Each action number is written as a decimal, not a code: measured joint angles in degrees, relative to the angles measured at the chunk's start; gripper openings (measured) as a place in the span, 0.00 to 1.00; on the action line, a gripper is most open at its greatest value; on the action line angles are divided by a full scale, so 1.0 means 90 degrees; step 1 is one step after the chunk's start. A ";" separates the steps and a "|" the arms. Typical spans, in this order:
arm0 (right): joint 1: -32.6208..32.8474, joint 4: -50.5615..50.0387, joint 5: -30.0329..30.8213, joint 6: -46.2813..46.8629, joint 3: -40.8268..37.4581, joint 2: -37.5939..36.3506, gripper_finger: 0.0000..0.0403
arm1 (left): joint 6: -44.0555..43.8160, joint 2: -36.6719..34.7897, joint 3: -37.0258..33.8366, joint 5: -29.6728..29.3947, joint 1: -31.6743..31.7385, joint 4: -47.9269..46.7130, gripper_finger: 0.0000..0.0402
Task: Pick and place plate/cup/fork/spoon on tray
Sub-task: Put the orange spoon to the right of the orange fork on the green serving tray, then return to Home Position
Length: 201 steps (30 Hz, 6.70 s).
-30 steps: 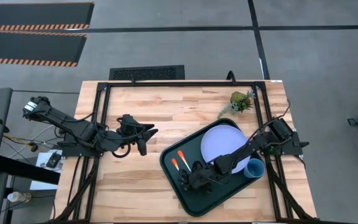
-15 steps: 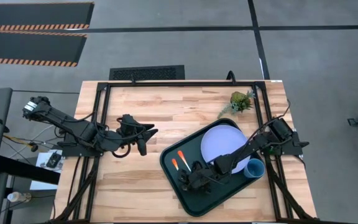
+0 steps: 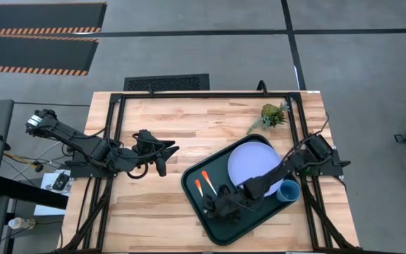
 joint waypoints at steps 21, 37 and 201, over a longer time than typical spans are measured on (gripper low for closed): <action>0.0106 -0.1422 0.0274 -0.1991 0.0002 -0.1216 0.44 | 0.0022 0.0002 0.0000 0.0065 0.0002 -0.0274 0.30; -0.0564 -0.3736 0.0645 -0.7674 0.1801 -0.2549 0.07 | 0.0303 -0.0314 0.0213 0.1755 0.0368 -0.0427 0.30; -0.2738 -0.0379 0.1322 -1.2858 -0.7208 -1.2475 0.08 | 0.1457 -0.6718 -0.5775 0.3525 0.3715 0.1799 0.30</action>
